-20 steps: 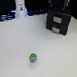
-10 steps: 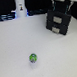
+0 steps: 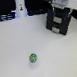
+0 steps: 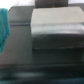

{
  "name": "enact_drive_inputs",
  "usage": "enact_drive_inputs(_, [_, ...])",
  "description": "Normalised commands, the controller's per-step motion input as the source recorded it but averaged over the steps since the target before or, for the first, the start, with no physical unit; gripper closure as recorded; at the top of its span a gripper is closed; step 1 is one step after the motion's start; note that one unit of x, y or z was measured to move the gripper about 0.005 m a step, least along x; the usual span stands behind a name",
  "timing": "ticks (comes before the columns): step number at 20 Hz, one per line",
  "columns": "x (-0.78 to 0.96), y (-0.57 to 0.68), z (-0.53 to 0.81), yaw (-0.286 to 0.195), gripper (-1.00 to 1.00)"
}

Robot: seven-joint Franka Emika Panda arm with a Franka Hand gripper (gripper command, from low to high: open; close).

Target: Open the kcup holder, insert the kcup into the holder, and close the kcup holder

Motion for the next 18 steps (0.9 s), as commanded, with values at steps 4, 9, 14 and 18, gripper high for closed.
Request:
enact_drive_inputs(4, [-0.35,0.01,-0.36,-0.009,-1.00])
enact_drive_inputs(9, [-0.40,0.01,-0.35,0.007,-1.00])
enact_drive_inputs(14, [-0.33,0.04,-0.14,-0.001,1.00])
enact_drive_inputs(18, [-0.11,0.02,-0.01,-0.009,1.00])
